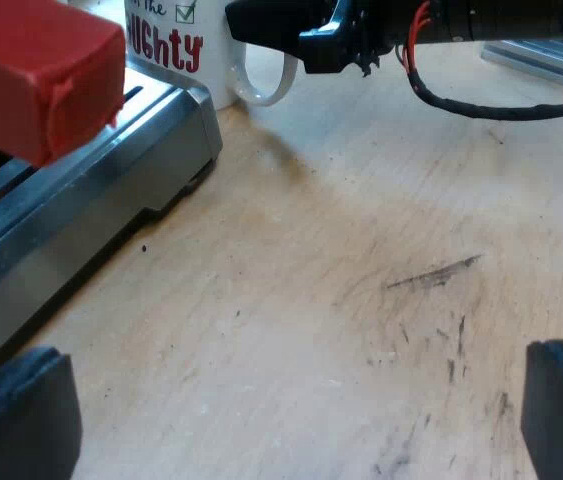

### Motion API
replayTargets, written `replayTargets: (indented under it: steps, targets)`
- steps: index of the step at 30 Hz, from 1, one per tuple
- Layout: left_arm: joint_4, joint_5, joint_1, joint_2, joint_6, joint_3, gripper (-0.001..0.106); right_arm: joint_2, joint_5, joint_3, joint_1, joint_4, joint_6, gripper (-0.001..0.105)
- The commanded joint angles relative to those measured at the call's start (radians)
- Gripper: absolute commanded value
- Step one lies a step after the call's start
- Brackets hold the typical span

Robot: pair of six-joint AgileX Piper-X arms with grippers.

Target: Remove mug from coffee machine

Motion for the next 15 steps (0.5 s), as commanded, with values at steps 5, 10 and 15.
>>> replayTargets:
  steps: [5,10,15]
  targets:
    - [0.005,-0.003,-0.001,-0.002,-0.016,-0.026,0.09,-0.178,0.005,0.004,0.093,0.238,0.045,0.048]
    - [0.061,-0.003,-0.001,-0.002,-0.016,-0.069,0.09,-0.329,0.08,0.004,0.144,0.454,0.045,0.048]
    - [0.104,-0.01,-0.001,-0.002,-0.016,-0.099,0.09,-0.502,0.08,0.004,0.169,0.623,0.045,0.048]
